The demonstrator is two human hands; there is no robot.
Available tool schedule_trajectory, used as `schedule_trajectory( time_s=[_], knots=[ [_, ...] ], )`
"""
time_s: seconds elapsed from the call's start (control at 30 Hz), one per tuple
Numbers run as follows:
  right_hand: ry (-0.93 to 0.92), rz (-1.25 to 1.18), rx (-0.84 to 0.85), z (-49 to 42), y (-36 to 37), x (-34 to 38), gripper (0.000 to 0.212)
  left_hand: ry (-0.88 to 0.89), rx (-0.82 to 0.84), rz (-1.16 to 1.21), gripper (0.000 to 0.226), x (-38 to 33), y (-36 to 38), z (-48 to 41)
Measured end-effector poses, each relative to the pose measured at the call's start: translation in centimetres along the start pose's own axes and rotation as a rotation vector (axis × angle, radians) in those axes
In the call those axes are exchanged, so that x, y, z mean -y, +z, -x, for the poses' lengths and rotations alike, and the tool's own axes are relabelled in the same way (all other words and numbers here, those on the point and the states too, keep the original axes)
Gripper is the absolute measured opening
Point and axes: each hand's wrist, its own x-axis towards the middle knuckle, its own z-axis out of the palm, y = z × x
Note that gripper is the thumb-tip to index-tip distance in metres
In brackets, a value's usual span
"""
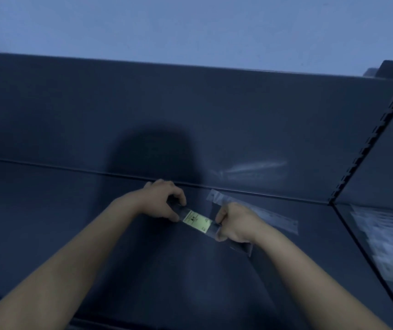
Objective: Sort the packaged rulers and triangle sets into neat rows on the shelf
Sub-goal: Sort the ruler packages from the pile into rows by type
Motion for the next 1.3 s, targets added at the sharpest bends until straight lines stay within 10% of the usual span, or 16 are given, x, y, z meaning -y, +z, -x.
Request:
schedule_trajectory(
  time_s=[0.17,0.27,0.43,0.63,0.87,1.07,1.3],
  knots=[
    [-0.030,-0.200,-0.183,0.5,-1.5,-3.0,0.025,0.020,0.158,-0.101,0.031,-1.7,-0.3,-0.1],
    [0.037,0.100,-0.380,0.7,-2.8,-5.4,0.024,-0.025,0.275,-0.046,0.032,-2.5,-0.8,0.0],
    [0.136,0.110,-0.140,0.5,-3.3,-8.1,0.025,0.038,0.390,0.122,0.024,-3.2,-1.1,0.6],
    [0.142,-0.014,-0.173,0.2,-3.5,-8.7,0.045,0.107,0.327,0.321,0.019,-3.3,-1.0,1.5],
    [0.111,0.032,-0.053,2.0,-4.4,-8.8,0.021,0.145,0.206,0.632,0.015,-3.2,-0.7,1.7],
    [0.023,-0.259,-0.265,7.2,-3.4,-11.8,0.021,0.246,0.048,0.823,0.015,-7.7,-0.9,-0.3],
    [0.018,-0.030,-0.400,16.4,-6.2,-18.8,0.023,0.385,0.071,0.710,0.014,-18.7,0.0,-2.1]
  ],
)
